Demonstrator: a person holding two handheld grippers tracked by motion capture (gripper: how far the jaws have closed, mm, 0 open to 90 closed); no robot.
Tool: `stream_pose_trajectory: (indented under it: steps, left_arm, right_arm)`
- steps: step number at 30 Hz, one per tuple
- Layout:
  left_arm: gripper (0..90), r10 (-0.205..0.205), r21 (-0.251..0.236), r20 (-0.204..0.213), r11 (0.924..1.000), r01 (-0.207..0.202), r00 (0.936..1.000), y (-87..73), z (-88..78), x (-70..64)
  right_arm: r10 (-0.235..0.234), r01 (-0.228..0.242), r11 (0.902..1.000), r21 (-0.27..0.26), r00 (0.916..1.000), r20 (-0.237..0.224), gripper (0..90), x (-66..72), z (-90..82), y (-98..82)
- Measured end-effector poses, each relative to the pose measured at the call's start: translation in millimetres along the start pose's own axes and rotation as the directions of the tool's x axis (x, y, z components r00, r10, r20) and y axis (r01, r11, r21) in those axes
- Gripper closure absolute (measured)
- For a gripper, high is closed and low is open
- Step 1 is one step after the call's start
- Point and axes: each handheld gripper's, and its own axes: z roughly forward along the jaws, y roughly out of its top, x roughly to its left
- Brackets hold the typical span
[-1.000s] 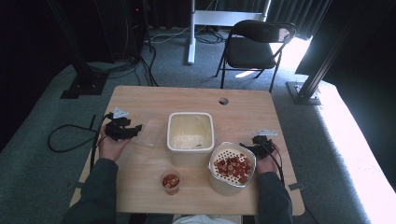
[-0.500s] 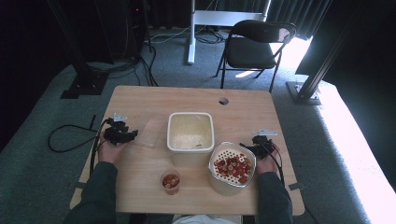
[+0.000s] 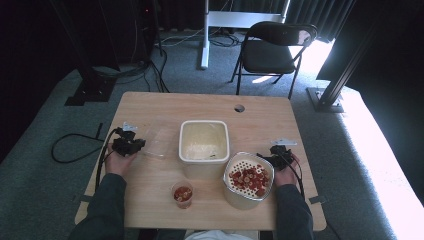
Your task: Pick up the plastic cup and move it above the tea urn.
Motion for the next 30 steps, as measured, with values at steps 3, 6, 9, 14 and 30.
stream_pose_trajectory:
  steps: [3,6,9,14,30]
  left_arm:
    - [84.4,0.003,-0.034,0.013,0.9994,-0.002,0.9999,1.0,-6.9,0.3]
    - [85.5,0.002,-0.058,0.020,0.9983,-0.001,0.9998,2.2,-12.6,0.4]
    - [86.7,-0.005,-0.097,0.023,0.9953,0.007,0.9997,4.7,-21.8,1.8]
    - [87.0,-0.004,-0.156,-0.013,0.9877,0.002,0.9999,7.4,-40.1,3.6]
    - [87.0,0.062,-0.271,-0.025,0.9602,-0.066,0.9978,21.2,-87.0,-6.9]
  right_arm:
    - [0.000,0.000,1.0000,0.000,1.0000,0.000,12.4,0.0,0.0,0.0]
    - [0.000,0.000,1.0000,0.000,1.0000,0.000,12.4,0.0,0.0,0.0]
    - [0.000,0.000,1.0000,0.000,1.0000,0.000,12.4,0.0,0.0,0.0]
    - [0.001,-0.001,1.0000,0.000,1.0000,0.002,12.4,0.1,-0.1,-0.1]
    - [0.001,-0.001,1.0000,0.000,1.0000,0.002,12.4,0.1,-0.1,-0.1]
